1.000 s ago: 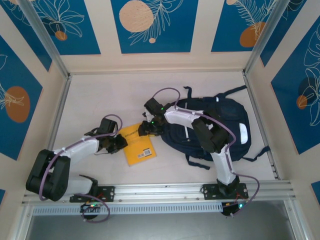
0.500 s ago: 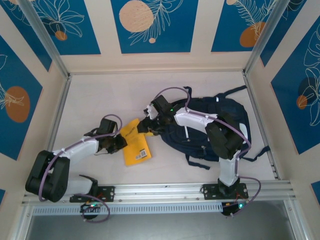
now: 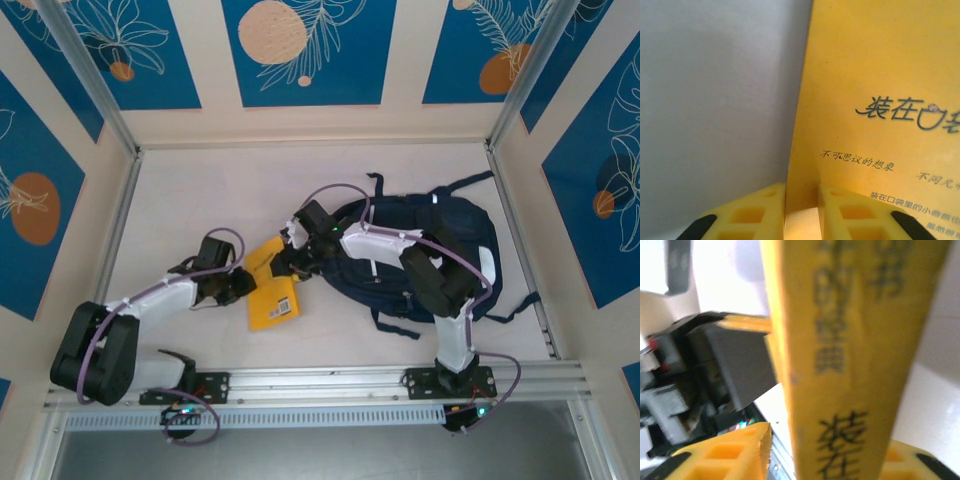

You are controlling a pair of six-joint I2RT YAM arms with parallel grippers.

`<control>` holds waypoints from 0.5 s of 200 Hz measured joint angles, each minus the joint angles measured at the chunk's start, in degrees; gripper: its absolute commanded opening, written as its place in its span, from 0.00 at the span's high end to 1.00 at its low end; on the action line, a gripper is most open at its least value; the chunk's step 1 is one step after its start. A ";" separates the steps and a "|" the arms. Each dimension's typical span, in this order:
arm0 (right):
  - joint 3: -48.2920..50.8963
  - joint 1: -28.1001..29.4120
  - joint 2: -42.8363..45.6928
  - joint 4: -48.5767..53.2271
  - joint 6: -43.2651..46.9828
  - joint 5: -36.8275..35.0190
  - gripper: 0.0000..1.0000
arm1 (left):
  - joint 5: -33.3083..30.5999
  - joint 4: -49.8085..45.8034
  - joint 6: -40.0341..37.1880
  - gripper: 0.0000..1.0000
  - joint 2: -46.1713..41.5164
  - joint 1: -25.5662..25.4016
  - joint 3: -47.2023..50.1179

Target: Pack the student bag

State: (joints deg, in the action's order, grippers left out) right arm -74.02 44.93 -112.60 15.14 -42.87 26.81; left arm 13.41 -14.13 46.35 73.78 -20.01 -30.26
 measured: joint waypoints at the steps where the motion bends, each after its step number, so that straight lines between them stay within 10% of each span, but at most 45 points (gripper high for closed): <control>1: 0.00 0.00 -0.07 -0.02 0.07 -0.02 0.75 | 0.00 -0.04 -0.04 0.65 -0.02 0.00 0.02; 34: 1.36 0.09 -0.72 -1.07 -1.55 -1.16 1.00 | 0.52 -2.84 1.14 0.33 -3.80 -0.28 0.31; 100: 19.12 -4.87 14.36 -17.70 -17.86 -5.64 1.00 | 2.91 -11.91 6.05 0.04 -17.35 -0.37 -4.02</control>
State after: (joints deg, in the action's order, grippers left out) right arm -54.89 40.05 -98.24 -2.57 -60.73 21.17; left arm 16.32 -26.04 52.40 56.42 -20.38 -34.28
